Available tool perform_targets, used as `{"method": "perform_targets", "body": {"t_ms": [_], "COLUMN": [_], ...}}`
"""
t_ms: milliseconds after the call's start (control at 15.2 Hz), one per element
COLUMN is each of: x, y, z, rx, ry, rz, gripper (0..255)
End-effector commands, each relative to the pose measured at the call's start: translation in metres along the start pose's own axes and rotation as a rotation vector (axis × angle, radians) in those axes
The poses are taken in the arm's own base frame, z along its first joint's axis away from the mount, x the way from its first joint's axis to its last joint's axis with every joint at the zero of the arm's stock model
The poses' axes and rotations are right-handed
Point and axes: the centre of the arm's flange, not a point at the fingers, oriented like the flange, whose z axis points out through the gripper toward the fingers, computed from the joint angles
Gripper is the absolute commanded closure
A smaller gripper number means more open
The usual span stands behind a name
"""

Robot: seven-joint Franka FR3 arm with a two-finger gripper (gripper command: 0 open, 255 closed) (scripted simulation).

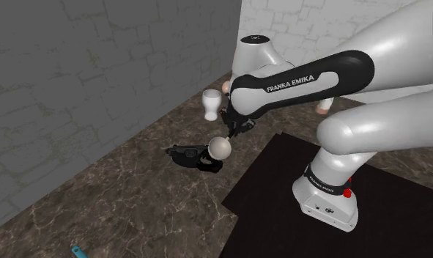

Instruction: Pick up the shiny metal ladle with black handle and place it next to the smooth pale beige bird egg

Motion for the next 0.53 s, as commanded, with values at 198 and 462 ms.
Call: {"method": "perform_targets", "body": {"t_ms": [198,462], "x": [0.060,0.108], "y": [-0.027,-0.049], "z": [0.010,0.017], "rx": [0.001,0.001], "ry": [0.001,0.001], "rz": [-0.001,-0.001], "gripper": [255,255]}}
